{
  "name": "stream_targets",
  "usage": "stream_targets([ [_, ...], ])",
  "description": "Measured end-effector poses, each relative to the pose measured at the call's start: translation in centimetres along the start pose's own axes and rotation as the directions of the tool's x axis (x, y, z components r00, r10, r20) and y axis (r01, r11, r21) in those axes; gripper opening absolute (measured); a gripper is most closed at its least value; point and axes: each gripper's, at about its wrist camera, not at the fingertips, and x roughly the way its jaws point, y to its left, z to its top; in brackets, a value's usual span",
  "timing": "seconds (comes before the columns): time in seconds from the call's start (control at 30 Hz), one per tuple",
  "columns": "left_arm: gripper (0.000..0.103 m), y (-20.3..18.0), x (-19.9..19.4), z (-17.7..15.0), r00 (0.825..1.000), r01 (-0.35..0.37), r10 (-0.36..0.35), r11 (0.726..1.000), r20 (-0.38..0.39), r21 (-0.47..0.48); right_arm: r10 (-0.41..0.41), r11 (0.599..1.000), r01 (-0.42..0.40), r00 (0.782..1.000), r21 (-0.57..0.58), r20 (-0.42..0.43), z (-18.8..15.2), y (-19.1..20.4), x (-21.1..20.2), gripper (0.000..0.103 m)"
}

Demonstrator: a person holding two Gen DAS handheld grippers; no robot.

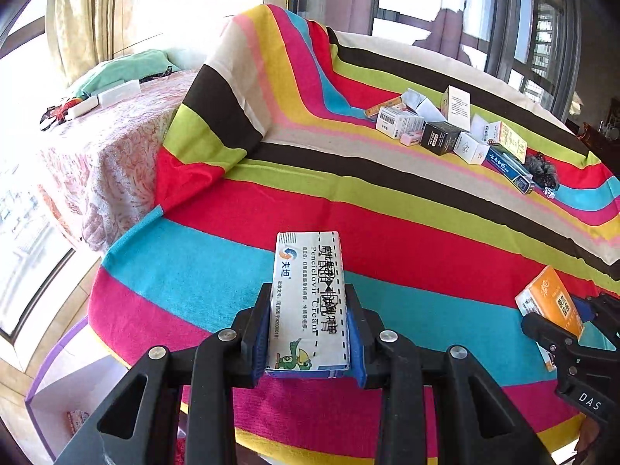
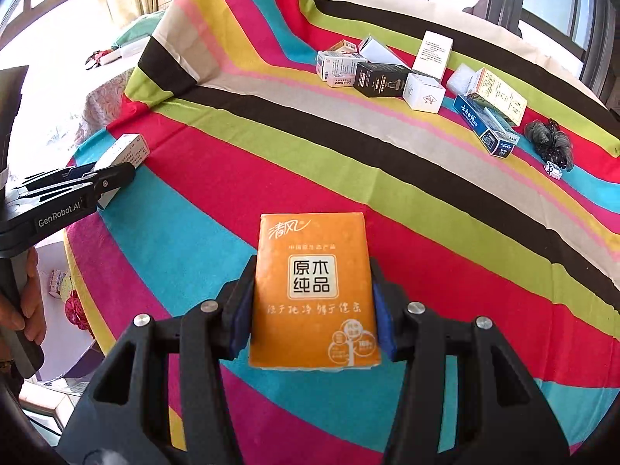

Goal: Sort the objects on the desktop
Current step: 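Carry the medicine box in the left tool while the right tool carries the tissue pack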

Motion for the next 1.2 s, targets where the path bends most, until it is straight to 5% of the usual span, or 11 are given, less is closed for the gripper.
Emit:
stream_targets([
  [0.7,0.034,3.7,-4.7,-5.2,0.996,-0.005,0.008,0.999,0.088,-0.039,0.008,0.999,-0.005,0.998,-0.045,0.056,-1.9,5.0,-1.7,0.054],
  [1.0,0.034,7.1,-6.1,-7.1,0.995,-0.015,0.027,0.993,0.097,-0.118,0.122,0.978,-0.109,0.99,-0.179,0.064,-2.2,10.4,-2.5,0.054],
  [1.2,0.034,11.2,-7.7,-8.6,0.99,-0.081,0.101,0.977,0.095,-0.196,0.25,0.908,-0.226,0.968,-0.352,0.025,-2.8,16.9,-2.9,0.054],
])
